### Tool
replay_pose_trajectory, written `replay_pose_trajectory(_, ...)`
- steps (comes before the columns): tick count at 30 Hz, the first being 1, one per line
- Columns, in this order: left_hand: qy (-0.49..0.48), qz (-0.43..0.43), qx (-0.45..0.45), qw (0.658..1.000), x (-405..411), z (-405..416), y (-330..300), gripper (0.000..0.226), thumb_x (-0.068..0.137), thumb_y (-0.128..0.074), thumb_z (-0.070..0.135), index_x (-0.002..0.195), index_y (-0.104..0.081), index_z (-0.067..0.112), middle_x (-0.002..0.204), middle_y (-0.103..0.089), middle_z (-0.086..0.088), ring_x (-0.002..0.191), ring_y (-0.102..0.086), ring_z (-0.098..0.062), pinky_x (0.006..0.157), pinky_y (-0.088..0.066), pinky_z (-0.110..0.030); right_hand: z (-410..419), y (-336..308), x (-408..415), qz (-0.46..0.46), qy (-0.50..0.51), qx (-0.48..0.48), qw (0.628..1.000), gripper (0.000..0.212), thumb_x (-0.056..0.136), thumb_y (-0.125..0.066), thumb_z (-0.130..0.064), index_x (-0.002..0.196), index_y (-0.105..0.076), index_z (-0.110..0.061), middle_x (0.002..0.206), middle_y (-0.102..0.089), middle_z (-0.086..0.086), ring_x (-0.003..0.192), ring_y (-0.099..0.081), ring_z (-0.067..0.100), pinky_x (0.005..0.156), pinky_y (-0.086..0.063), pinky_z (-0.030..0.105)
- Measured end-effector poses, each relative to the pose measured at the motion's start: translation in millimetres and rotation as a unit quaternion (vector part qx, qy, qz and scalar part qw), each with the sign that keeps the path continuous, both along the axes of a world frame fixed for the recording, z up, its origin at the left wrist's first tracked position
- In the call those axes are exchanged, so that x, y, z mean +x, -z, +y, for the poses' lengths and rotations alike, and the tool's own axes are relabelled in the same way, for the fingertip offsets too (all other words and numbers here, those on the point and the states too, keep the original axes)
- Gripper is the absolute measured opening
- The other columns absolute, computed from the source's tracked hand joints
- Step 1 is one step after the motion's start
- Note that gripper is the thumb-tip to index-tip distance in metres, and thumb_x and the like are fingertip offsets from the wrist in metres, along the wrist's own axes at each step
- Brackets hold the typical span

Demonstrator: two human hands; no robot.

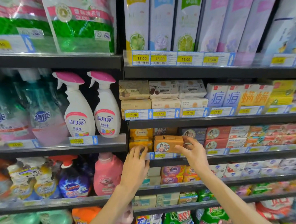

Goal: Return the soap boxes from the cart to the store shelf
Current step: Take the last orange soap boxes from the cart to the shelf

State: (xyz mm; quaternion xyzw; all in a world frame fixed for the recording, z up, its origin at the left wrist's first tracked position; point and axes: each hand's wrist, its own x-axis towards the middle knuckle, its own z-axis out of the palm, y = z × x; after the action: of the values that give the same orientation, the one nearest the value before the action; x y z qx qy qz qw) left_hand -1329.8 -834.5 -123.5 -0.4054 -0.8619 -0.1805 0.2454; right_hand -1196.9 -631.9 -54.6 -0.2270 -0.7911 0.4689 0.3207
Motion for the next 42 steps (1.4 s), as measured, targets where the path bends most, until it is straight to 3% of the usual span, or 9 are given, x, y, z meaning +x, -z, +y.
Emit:
replay_pose_trajectory(5,0.003,-0.009,-0.010,1.000,-1,-2,-2,0.049,0.091,-0.065,0.032,0.136,-0.057,0.015,0.135,-0.055,-0.004,0.126,-0.049,-0.024,0.097,-0.052,-0.039,-9,-4,-2,0.014,0.010,0.024,1.000,0.034,0.087,-0.076,-0.025,0.118,-0.061,-0.025,0.109,-0.063,-0.010,0.087,-0.062,-0.016,0.074,-0.051,0.008)
replay_pose_trajectory(9,-0.017,-0.027,-0.014,0.999,1,-1,-1,0.050,0.090,-0.065,0.036,0.137,-0.056,0.020,0.136,-0.054,-0.001,0.126,-0.049,-0.024,0.095,-0.051,-0.045,-14,-3,-5,0.013,0.031,0.050,0.998,0.037,0.087,-0.075,-0.030,0.121,-0.065,-0.021,0.113,-0.065,-0.008,0.093,-0.065,-0.001,0.089,-0.055,0.029)
replay_pose_trajectory(14,0.001,-0.057,0.003,0.998,-1,-2,1,0.049,0.092,-0.062,0.033,0.139,-0.054,0.021,0.139,-0.050,-0.001,0.131,-0.044,-0.024,0.099,-0.051,-0.045,-16,2,-11,-0.001,0.058,0.092,0.994,0.040,0.089,-0.074,-0.027,0.126,-0.064,-0.017,0.119,-0.062,-0.007,0.104,-0.062,0.008,0.091,-0.050,0.027)
replay_pose_trajectory(18,0.007,-0.058,0.005,0.998,-1,-3,0,0.050,0.092,-0.062,0.031,0.140,-0.053,0.021,0.139,-0.049,-0.001,0.131,-0.044,-0.024,0.100,-0.050,-0.044,-18,6,-17,-0.054,0.085,0.156,0.983,0.039,0.089,-0.073,-0.025,0.125,-0.060,-0.021,0.116,-0.061,-0.007,0.097,-0.061,0.010,0.086,-0.053,0.029)
replay_pose_trajectory(26,0.010,-0.073,0.006,0.997,0,-1,2,0.054,0.092,-0.063,0.033,0.143,-0.050,0.021,0.144,-0.047,0.000,0.134,-0.040,-0.024,0.103,-0.049,-0.046,-23,27,-19,-0.072,0.121,0.264,0.954,0.021,0.091,-0.068,-0.022,0.110,-0.059,-0.022,0.113,-0.051,-0.002,0.104,-0.051,0.021,0.081,-0.051,0.035)
replay_pose_trajectory(30,0.008,-0.072,0.011,0.997,2,1,1,0.054,0.091,-0.063,0.036,0.141,-0.052,0.020,0.142,-0.048,0.000,0.133,-0.041,-0.023,0.100,-0.050,-0.045,-26,38,-13,-0.074,0.105,0.414,0.901,0.023,0.090,-0.068,-0.022,0.113,-0.068,-0.019,0.116,-0.061,-0.001,0.110,-0.052,0.024,0.092,-0.049,0.039)
replay_pose_trajectory(33,0.012,-0.065,0.010,0.998,3,2,1,0.054,0.091,-0.060,0.039,0.141,-0.053,0.019,0.142,-0.049,0.000,0.133,-0.041,-0.023,0.099,-0.050,-0.044,-32,47,-10,-0.053,0.082,0.470,0.877,0.022,0.094,-0.063,-0.023,0.115,-0.068,-0.019,0.120,-0.063,-0.002,0.114,-0.055,0.023,0.095,-0.046,0.038)
replay_pose_trajectory(37,0.020,-0.060,0.009,0.998,4,1,0,0.055,0.090,-0.059,0.041,0.140,-0.053,0.018,0.142,-0.048,0.001,0.133,-0.041,-0.022,0.098,-0.051,-0.042,-44,60,-17,-0.065,0.018,0.487,0.871,0.030,0.096,-0.058,-0.029,0.124,-0.065,-0.021,0.127,-0.065,-0.006,0.119,-0.058,0.013,0.107,-0.042,0.034)
replay_pose_trajectory(42,0.029,-0.062,-0.007,0.998,3,-2,-6,0.056,0.091,-0.058,0.042,0.141,-0.050,0.021,0.144,-0.045,0.003,0.135,-0.039,-0.020,0.100,-0.050,-0.039,-43,60,-28,-0.116,0.019,0.464,0.878,0.041,0.098,-0.048,-0.037,0.135,-0.059,-0.024,0.139,-0.060,-0.006,0.131,-0.052,0.009,0.115,-0.035,0.038)
